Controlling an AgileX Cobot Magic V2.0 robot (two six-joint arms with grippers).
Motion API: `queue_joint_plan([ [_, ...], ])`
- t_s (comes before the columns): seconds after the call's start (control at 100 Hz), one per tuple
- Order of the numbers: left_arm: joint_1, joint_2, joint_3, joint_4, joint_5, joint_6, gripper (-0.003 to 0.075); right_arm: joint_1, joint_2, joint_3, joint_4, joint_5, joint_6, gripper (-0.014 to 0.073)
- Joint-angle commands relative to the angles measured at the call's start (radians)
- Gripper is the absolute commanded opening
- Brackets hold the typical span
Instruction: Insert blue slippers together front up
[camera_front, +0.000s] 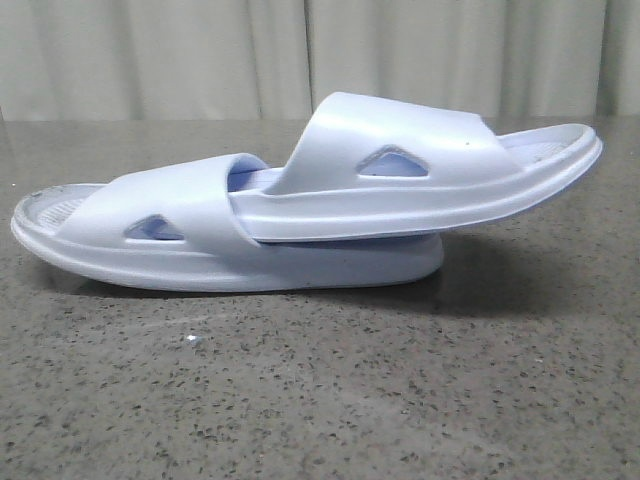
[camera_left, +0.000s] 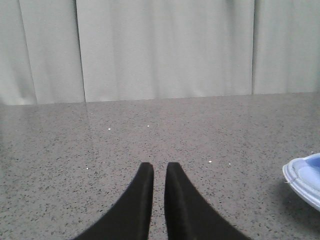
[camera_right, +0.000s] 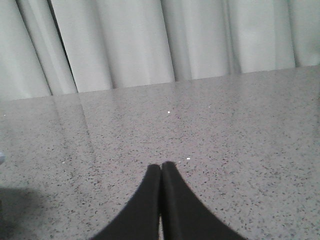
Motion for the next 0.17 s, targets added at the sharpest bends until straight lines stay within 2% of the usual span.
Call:
queue_joint_plan([
  [0.0,0.001,-0.030,0.009,-0.002,-0.075,-0.009,0.0016,-0.007,-0.021,0.021,-0.003,-0.079,0.000,-0.0107],
  [0.16,0.001,-0.030,0.009,-0.002,-0.075,-0.009,0.0016,-0.007,-0.021,0.021,-0.003,-0.079,0.000,-0.0107],
])
